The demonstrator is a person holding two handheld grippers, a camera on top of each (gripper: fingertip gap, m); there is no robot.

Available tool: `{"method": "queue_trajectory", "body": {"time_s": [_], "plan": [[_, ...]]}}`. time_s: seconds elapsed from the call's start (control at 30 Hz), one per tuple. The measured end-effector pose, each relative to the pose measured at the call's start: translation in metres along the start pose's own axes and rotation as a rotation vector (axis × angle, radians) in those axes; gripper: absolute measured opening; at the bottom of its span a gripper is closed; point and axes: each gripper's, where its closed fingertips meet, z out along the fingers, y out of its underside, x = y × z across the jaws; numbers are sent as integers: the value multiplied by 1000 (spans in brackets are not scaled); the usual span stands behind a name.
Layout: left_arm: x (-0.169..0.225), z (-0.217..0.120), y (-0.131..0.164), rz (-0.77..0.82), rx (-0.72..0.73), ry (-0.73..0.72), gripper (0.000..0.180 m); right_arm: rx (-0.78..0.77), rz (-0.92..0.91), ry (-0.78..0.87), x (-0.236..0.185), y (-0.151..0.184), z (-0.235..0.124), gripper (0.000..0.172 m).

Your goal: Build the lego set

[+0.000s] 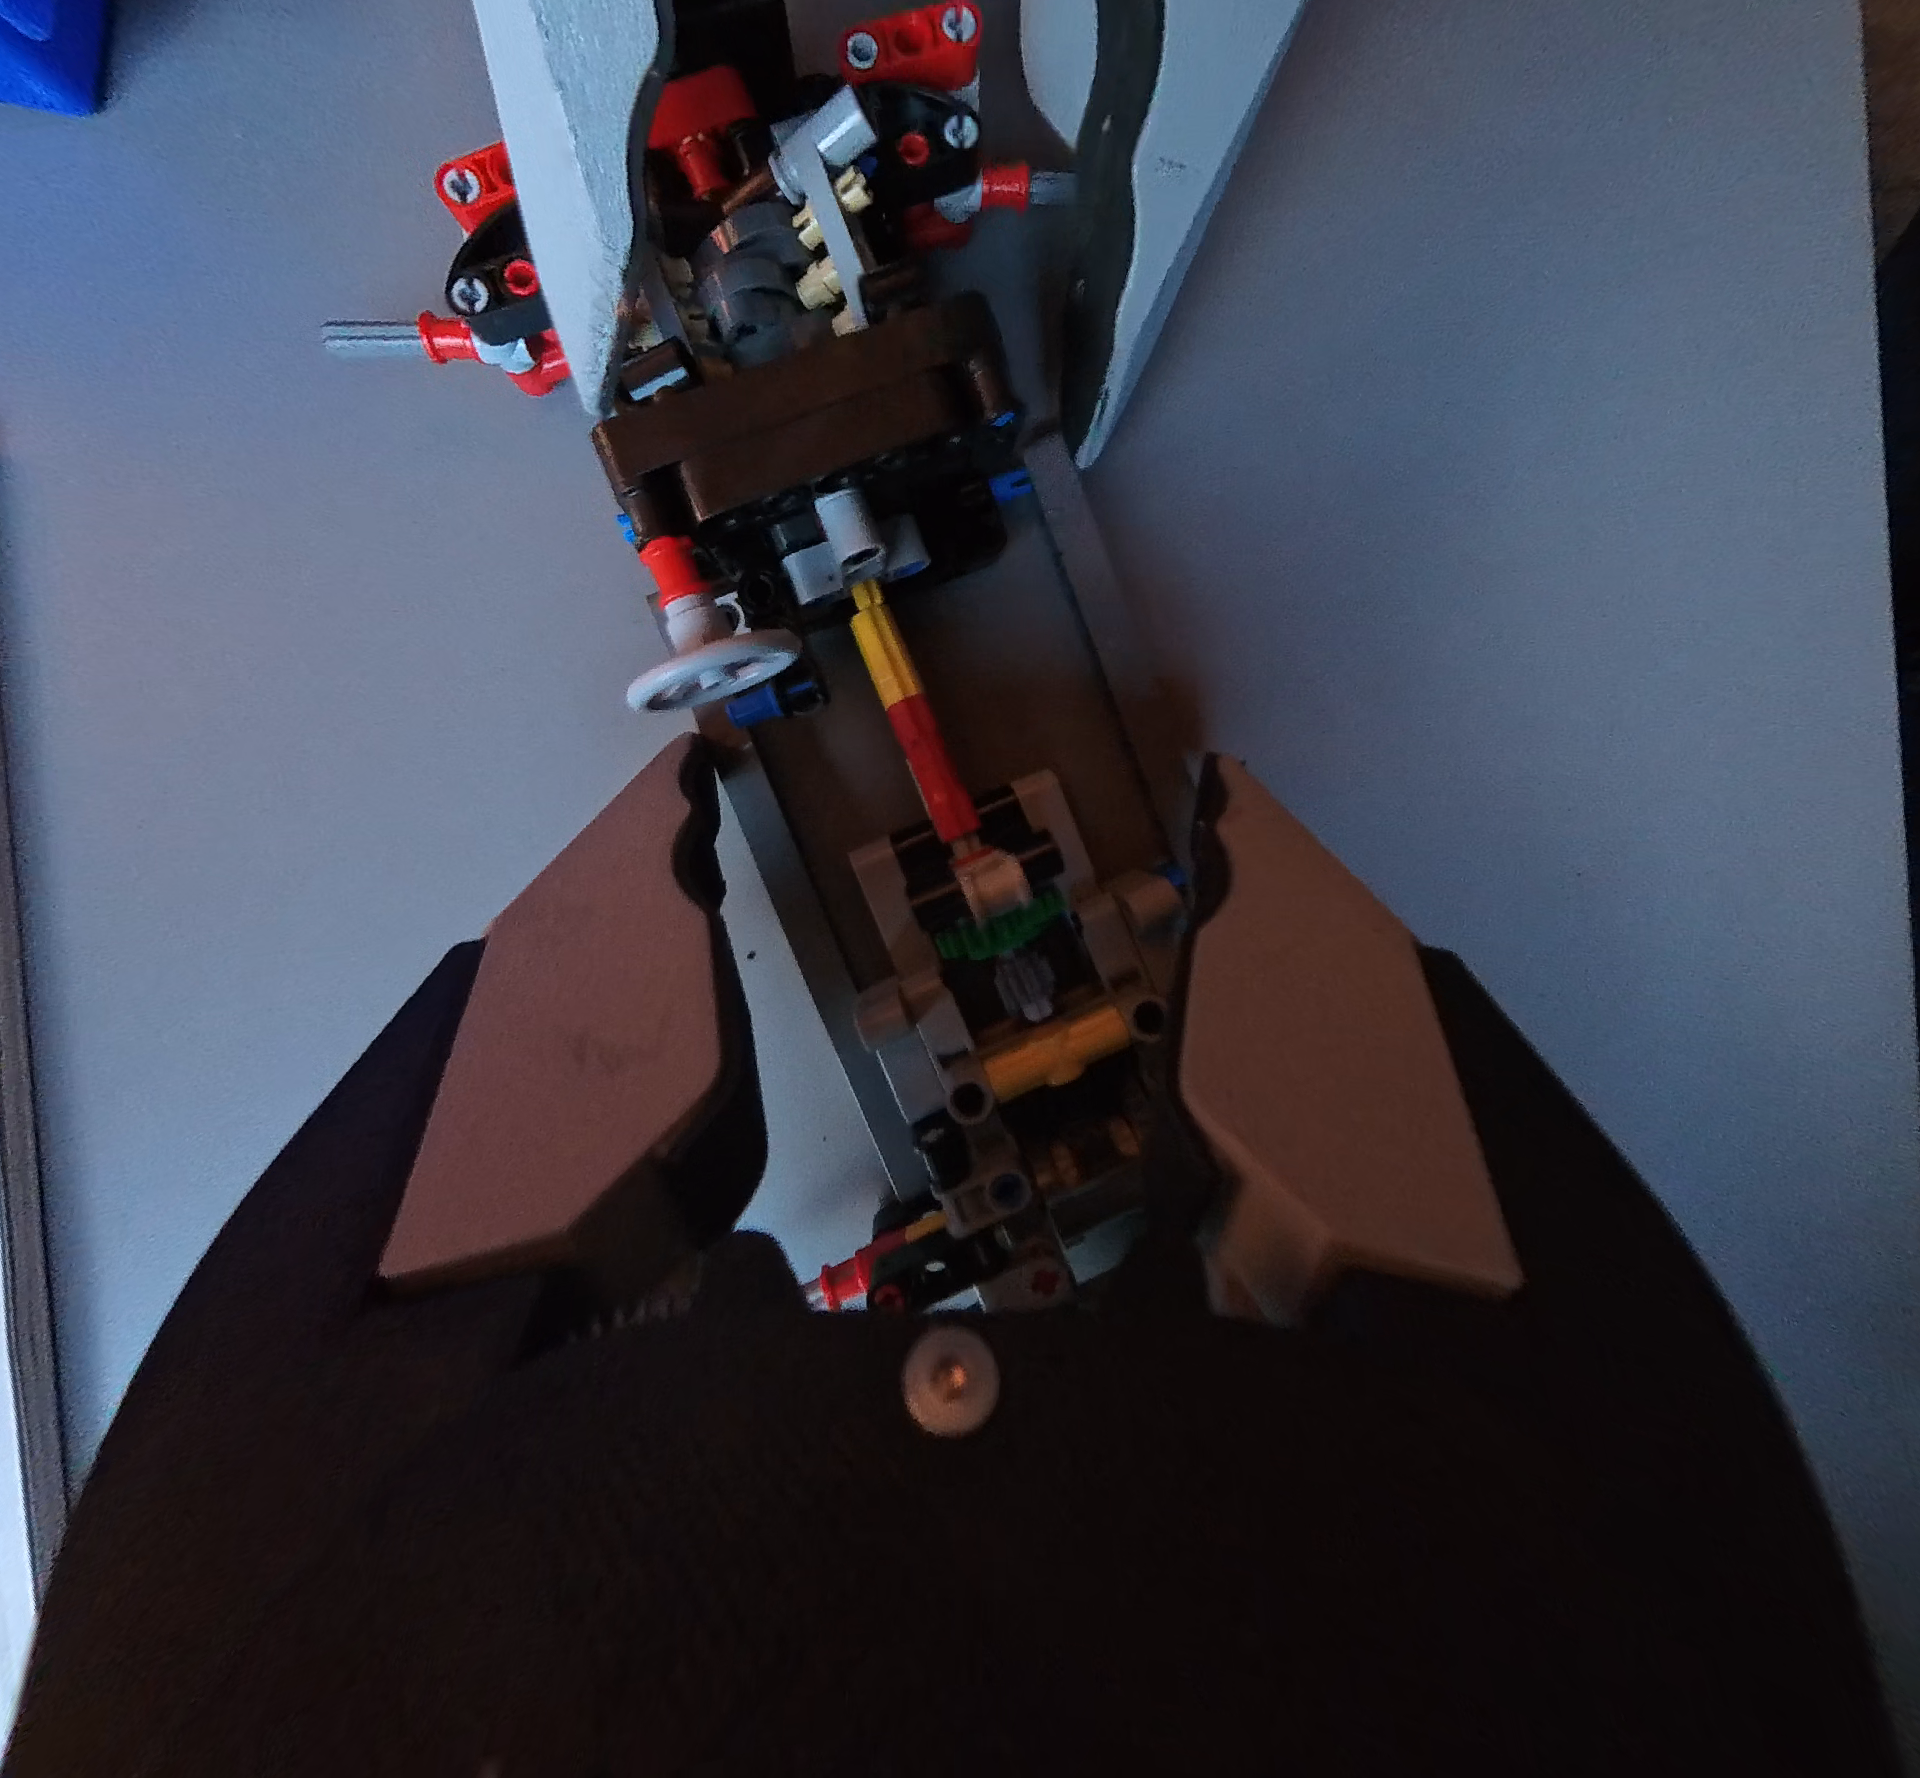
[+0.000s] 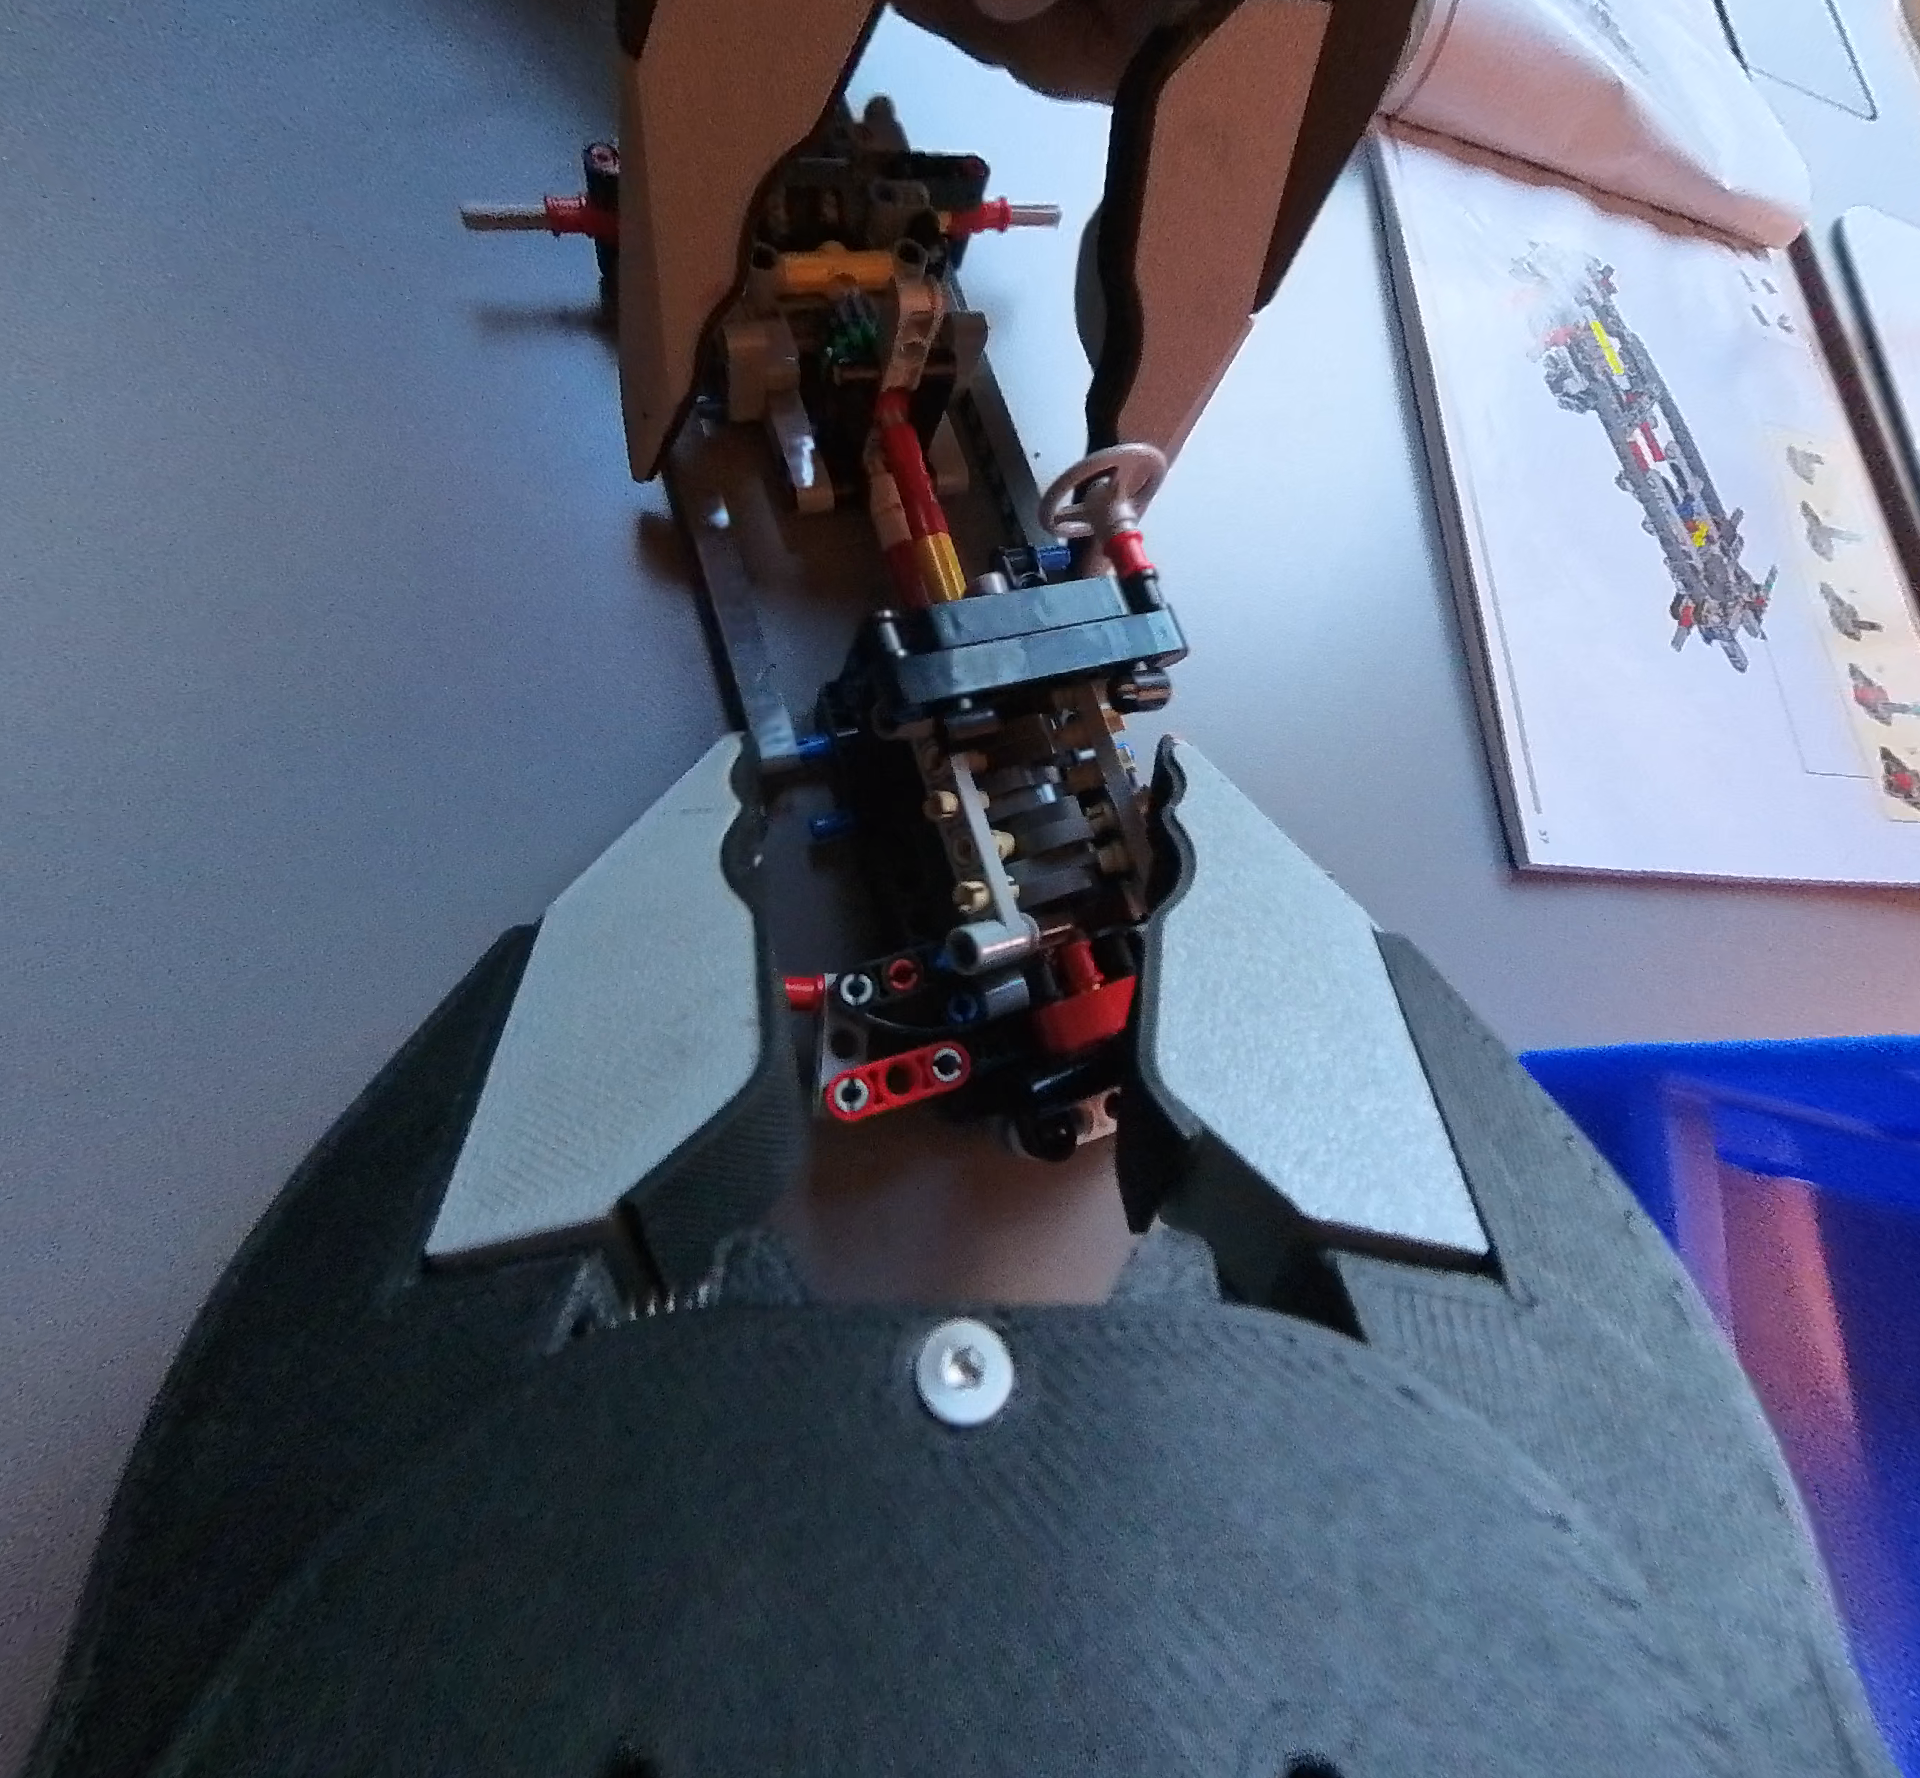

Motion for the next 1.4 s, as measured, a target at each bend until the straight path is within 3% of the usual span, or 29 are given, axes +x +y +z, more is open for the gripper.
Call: {"method": "queue_trajectory", "body": {"time_s": [0.07, 0.23, 0.5, 0.63, 0.77, 0.9, 1.0, 1.1, 1.23, 1.4], "plan": [[3, 0, -2, 2, 9, 12, 88, 24, 46, 18, 7, -2, -3, 50], [3, 0, -3, -7, 16, 14, 89, 34, -27, 66, 6, -3, -1, 52], [4, 1, -3, -6, 21, 14, 89, 20, 12, 44, 7, -3, -9, 55], [5, 0, -4, -9, 46, 21, 90, 102, -11, 105, 7, -25, -31, 46], [-1, -9, 0, 17, 15, -37, 90, 175, -58, 48, -32, -50, -33, 35], [1, -44, -11, 18, 78, -99, 90, 32, -99, -1, -65, -38, -4, 29], [7, -73, -4, -14, 97, -163, 99, -129, -120, 59, -60, -19, 15, 26], [14, -89, 16, -47, 84, -255, 96, -148, -109, 44, -58, -21, 24, 8], [35, -91, 39, -100, 76, -291, 91, -180, -79, -8, -62, -22, 25, 6], [57, -104, 46, -127, 138, -349, 71, -202, -216, 91, -70, -23, 18, 5]]}}
